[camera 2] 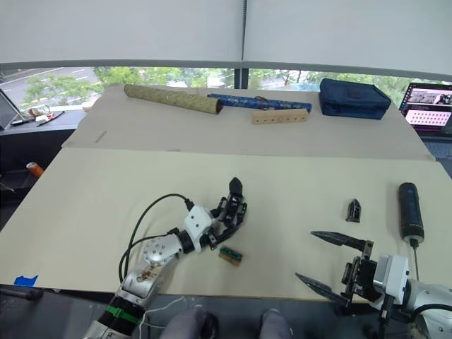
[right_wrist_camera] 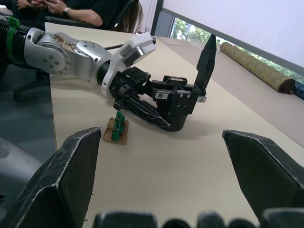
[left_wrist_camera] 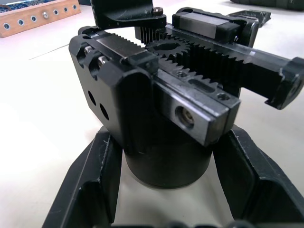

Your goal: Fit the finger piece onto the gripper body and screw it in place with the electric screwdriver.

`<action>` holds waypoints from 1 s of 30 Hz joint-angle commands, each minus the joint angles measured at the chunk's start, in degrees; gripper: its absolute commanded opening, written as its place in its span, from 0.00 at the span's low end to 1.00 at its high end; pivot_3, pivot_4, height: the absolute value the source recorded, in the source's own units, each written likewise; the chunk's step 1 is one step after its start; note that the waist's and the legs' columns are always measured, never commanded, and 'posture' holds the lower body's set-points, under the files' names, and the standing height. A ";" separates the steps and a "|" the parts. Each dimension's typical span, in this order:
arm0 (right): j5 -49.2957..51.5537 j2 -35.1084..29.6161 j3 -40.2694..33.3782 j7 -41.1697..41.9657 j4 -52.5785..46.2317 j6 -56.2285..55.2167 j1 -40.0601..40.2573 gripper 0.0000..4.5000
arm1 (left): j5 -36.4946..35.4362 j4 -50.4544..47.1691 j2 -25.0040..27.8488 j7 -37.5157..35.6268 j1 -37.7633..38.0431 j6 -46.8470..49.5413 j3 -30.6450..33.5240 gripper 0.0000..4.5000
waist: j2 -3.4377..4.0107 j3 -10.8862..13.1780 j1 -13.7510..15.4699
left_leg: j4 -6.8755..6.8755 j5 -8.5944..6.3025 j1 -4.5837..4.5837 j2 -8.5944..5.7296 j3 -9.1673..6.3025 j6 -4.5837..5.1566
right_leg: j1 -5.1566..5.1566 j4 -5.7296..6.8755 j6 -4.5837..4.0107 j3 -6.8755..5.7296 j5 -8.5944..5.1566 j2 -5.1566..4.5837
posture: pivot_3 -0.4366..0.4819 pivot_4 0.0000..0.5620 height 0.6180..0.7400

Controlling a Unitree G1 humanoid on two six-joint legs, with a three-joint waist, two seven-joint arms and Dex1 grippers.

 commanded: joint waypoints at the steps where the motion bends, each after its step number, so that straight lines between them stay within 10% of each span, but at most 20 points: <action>1: 0.79 -0.75 -1.04 -0.17 -1.42 0.33 0.11 1.00 | 0.63 0.52 0.43 -0.70 -0.14 3.08 -1.14 0.51 | 0.07 -0.04 -0.01 | 0.00 0.00 0.01 0.00 0.00 0.00 | 0.00 0.00 0.00 0.00 0.00 0.00 | 0.48 0.27 1.00; 8: 0.93 -1.09 -0.94 -0.59 -1.68 0.96 -0.68 1.00 | -0.49 -0.42 0.68 -1.20 0.32 8.24 -0.59 0.51 | 0.13 -0.08 -0.07 | 0.00 0.00 0.04 0.00 0.00 0.01 | 0.02 0.01 0.00 0.00 0.00 0.01 | 0.48 0.27 1.00; 13: 1.46 -1.92 -0.97 -1.39 -2.07 3.07 -1.86 1.00 | -2.47 0.31 1.19 -1.60 0.74 8.57 1.24 0.99 | 0.14 -0.09 -0.23 | -0.01 0.00 0.04 0.01 -0.01 0.00 | 0.01 0.01 0.00 0.00 0.00 0.01 | 0.48 0.27 1.00; 30: 3.30 0.47 -8.73 -8.69 -3.14 9.00 4.42 1.00 | -17.19 1.30 20.32 -22.97 4.13 -0.67 15.59 0.99 | 0.26 -0.09 -1.88 | -0.20 0.15 0.06 0.17 0.00 -0.36 | -0.11 0.04 -0.12 -0.03 -0.08 0.13 | 0.48 0.27 1.00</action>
